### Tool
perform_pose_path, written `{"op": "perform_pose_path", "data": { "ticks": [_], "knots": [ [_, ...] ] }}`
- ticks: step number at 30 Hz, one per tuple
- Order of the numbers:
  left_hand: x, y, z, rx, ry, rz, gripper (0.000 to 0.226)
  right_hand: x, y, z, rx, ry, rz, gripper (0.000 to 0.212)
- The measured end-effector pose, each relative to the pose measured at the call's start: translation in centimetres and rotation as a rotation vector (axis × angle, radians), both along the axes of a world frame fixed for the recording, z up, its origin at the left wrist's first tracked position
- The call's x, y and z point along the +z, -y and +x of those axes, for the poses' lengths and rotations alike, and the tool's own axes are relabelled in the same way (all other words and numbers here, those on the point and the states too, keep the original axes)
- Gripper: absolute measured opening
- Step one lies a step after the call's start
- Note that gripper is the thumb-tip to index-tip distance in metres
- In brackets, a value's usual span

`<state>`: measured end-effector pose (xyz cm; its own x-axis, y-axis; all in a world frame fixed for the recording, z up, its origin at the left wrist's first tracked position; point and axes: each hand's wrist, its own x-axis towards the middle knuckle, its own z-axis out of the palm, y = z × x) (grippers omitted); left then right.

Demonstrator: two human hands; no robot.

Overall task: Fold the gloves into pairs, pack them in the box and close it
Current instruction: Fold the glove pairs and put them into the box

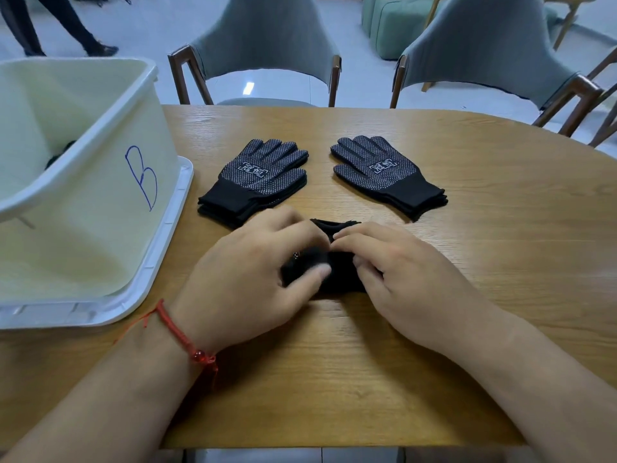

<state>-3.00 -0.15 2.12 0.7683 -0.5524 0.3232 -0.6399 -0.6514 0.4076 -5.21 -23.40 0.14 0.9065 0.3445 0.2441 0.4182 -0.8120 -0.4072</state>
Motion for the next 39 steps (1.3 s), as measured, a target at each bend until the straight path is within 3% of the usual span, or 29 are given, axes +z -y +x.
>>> {"op": "perform_pose_path", "data": {
  "ticks": [6,10,15,19,24,29,33,39],
  "knots": [
    [-0.7,0.2,0.5,-0.095,0.095,0.157,0.024,1.1,-0.2,-1.0,0.015,-0.027,-0.026,0.024],
    [-0.6,0.3,0.5,-0.101,0.211,0.117,0.019,0.8,-0.4,-1.1,0.024,0.026,-0.107,0.041],
    [-0.2,0.6,0.1,-0.096,0.273,-0.030,0.019,1.1,-0.4,-0.8,-0.008,0.062,0.144,0.011],
    [0.7,0.4,-0.5,0.012,0.055,-0.336,0.022,2.0,-0.2,-1.1,0.025,-0.169,0.468,0.008],
    [1.0,0.3,-0.5,-0.001,-0.223,-0.419,0.014,2.6,-0.2,-1.0,-0.008,-0.277,0.634,0.006],
    [1.2,0.6,-0.2,-0.023,-0.469,-0.679,0.005,3.4,-0.1,-1.1,-0.062,-0.418,0.895,0.018],
    [1.5,0.2,-0.3,-0.100,-0.770,-0.697,0.023,3.5,0.1,-0.8,-0.121,-0.465,1.046,0.026],
    [1.0,0.5,-0.2,-0.043,-0.775,-0.731,0.028,3.2,0.4,-0.5,-0.105,-0.530,1.118,0.036]
  ]
}}
